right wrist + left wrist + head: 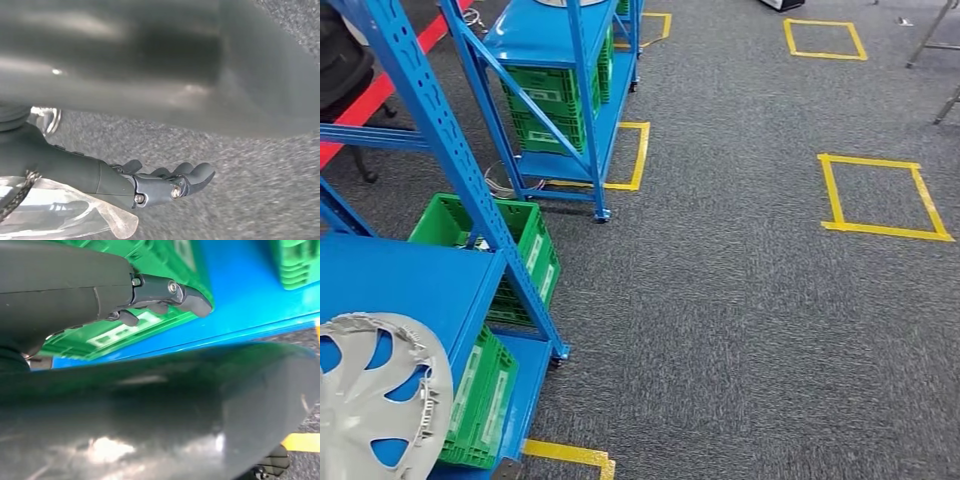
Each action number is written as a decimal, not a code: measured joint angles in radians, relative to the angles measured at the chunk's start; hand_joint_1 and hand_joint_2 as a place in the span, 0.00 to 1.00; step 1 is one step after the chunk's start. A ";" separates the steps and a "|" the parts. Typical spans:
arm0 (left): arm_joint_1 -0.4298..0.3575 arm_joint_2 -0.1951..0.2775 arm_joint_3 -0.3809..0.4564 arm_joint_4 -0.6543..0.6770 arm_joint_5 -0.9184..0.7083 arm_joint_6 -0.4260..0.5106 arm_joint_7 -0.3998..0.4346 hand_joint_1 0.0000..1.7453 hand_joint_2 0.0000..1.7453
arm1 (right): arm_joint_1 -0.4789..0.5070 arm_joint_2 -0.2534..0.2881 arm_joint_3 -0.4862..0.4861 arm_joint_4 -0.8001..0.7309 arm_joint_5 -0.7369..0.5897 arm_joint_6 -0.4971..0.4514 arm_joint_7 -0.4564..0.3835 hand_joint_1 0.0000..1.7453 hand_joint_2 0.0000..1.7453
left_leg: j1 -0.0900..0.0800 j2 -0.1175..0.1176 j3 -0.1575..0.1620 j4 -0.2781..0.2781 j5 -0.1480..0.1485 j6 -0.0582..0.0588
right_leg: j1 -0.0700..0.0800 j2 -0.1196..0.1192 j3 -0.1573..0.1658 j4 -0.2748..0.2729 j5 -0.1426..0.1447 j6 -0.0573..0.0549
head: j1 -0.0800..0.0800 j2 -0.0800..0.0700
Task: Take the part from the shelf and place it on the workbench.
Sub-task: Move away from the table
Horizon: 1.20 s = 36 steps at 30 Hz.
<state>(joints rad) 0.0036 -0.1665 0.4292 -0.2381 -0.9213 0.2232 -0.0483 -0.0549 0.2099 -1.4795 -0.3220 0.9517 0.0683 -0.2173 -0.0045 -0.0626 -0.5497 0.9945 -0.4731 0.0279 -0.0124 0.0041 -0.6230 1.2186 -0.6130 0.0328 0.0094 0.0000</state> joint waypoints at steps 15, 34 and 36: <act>-0.007 -0.004 0.000 0.009 -0.019 0.001 0.006 0.00 0.00 | 0.002 -0.013 0.000 0.014 -0.009 -0.003 0.000 0.00 0.00 | 0.008 0.058 -0.124 0.259 -0.100 -0.052 | 0.004 -0.064 0.105 -0.220 0.080 -0.047 | -0.011 0.000; -0.018 -0.007 -0.001 0.011 -0.021 0.002 0.007 0.00 0.00 | -0.003 -0.023 -0.001 0.025 -0.009 -0.003 0.000 0.00 0.00 | 0.004 -0.040 0.002 0.015 -0.010 -0.015 | -0.015 0.088 0.073 -0.184 0.088 0.005 | 0.004 0.000; -0.018 -0.006 -0.001 0.011 -0.021 0.002 0.007 0.00 0.00 | -0.001 -0.023 -0.001 0.026 -0.009 -0.003 0.001 0.00 0.00 | 0.007 -0.065 -0.009 0.018 -0.007 -0.028 | -0.014 0.093 0.083 -0.199 0.083 -0.006 | 0.003 0.000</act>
<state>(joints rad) -0.0141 -0.1727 0.4283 -0.2271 -0.9422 0.2247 -0.0416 -0.0559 0.1872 -1.4801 -0.2956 0.9422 0.0652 -0.2163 0.0024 -0.1279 -0.5592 1.0126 -0.4799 -0.0001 -0.0268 0.0971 -0.5397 1.0191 -0.5301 0.0270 0.0128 0.0000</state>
